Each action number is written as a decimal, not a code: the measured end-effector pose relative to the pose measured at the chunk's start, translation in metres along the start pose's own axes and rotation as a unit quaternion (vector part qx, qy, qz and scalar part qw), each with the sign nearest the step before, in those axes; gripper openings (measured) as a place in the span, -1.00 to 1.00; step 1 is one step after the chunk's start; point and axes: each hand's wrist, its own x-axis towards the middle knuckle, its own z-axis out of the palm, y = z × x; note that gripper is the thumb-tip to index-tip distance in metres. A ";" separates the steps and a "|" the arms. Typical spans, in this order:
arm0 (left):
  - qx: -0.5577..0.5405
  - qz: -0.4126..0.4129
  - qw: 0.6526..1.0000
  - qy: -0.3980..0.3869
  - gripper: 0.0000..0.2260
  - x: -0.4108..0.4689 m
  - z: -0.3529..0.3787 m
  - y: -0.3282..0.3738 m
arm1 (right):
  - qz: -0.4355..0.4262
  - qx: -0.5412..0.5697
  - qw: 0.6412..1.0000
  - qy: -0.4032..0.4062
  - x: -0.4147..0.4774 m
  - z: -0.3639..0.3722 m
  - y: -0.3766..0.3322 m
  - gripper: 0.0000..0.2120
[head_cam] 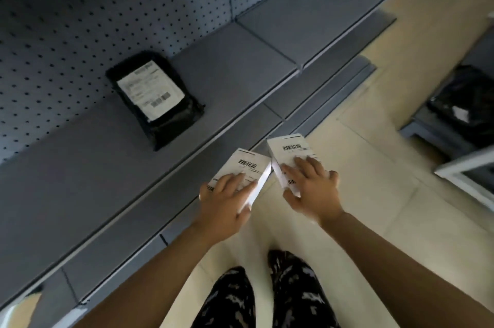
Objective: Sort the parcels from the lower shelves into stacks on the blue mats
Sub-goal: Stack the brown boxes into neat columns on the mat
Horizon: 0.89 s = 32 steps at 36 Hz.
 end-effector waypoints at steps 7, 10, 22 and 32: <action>-0.002 0.086 0.996 0.033 -0.53 -0.023 -0.084 0.046 | 0.071 0.003 0.996 0.054 -0.062 -0.091 0.002 -0.47; 0.004 0.115 0.991 0.064 -0.53 -0.035 -0.115 0.059 | 0.091 0.009 0.991 0.096 -0.084 -0.123 -0.005 -0.47; 0.041 0.128 0.967 0.217 -0.51 -0.085 -0.225 0.082 | 0.038 -0.014 0.968 0.246 -0.119 -0.239 -0.030 -0.49; 0.075 0.103 0.923 0.363 -0.54 -0.109 -0.321 0.115 | -0.047 0.008 0.927 0.373 -0.113 -0.344 -0.028 -0.45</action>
